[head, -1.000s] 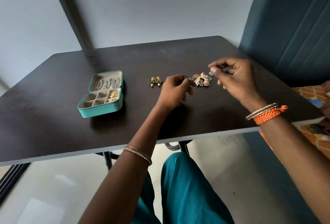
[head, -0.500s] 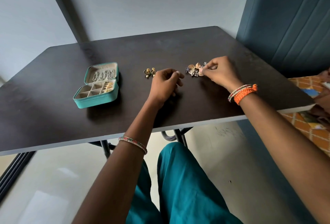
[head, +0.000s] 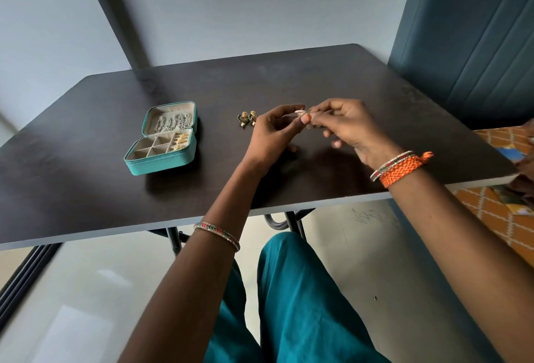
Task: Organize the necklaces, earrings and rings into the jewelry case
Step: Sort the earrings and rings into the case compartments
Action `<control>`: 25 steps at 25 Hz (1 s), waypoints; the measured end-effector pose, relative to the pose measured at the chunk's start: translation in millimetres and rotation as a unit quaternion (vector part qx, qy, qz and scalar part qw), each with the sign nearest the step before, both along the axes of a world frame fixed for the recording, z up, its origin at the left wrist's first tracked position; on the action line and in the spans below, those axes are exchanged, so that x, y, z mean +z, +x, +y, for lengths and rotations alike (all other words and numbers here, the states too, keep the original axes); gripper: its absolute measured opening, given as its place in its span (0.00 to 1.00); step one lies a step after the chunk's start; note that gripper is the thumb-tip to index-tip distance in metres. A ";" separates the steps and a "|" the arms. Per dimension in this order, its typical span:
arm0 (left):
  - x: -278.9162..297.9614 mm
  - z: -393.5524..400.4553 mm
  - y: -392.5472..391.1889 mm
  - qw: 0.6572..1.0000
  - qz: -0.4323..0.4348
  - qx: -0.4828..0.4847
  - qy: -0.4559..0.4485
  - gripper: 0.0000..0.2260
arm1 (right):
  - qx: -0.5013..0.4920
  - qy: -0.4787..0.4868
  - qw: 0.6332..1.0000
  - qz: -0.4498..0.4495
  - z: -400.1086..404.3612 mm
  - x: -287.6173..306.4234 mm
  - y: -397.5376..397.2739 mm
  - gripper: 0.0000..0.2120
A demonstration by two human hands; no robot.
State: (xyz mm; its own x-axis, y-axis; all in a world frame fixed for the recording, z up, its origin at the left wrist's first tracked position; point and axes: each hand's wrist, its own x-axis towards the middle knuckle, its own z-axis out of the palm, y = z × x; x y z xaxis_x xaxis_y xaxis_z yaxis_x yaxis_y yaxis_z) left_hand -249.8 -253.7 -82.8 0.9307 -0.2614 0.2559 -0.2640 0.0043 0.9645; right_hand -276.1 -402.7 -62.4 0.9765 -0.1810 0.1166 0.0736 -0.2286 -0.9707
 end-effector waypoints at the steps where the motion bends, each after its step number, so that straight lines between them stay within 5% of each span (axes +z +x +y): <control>1: -0.5 0.6 0.3 1.000 0.003 0.006 -0.013 0.07 | 0.024 0.003 1.000 0.015 5.4 -0.7 -2.1 0.03; 4: -0.9 4.2 1.0 0.999 0.007 0.046 -0.027 0.03 | 0.040 -0.037 0.998 0.021 7.9 -4.4 1.6 0.02; 7: 0.8 5.4 -0.1 0.996 0.014 0.080 -0.036 0.07 | -0.057 -0.151 0.983 -0.085 -1.5 -0.1 17.4 0.02; 10: 1.6 7.0 1.2 0.993 0.023 0.102 -0.055 0.05 | -0.122 -0.300 0.939 -0.117 -16.4 10.6 41.0 0.06; 16: 1.8 6.0 3.9 0.991 0.036 0.105 -0.068 0.03 | -0.042 -0.581 0.810 -0.061 -13.8 9.3 75.3 0.07; 21: 0.5 6.8 5.0 0.994 0.034 0.093 -0.055 0.06 | -0.046 -0.613 0.785 -0.079 -13.6 7.0 82.6 0.06; 25: 2.1 7.0 3.6 0.994 0.042 0.091 -0.052 0.07 | -0.014 -0.597 0.799 -0.073 -16.9 7.6 92.4 0.06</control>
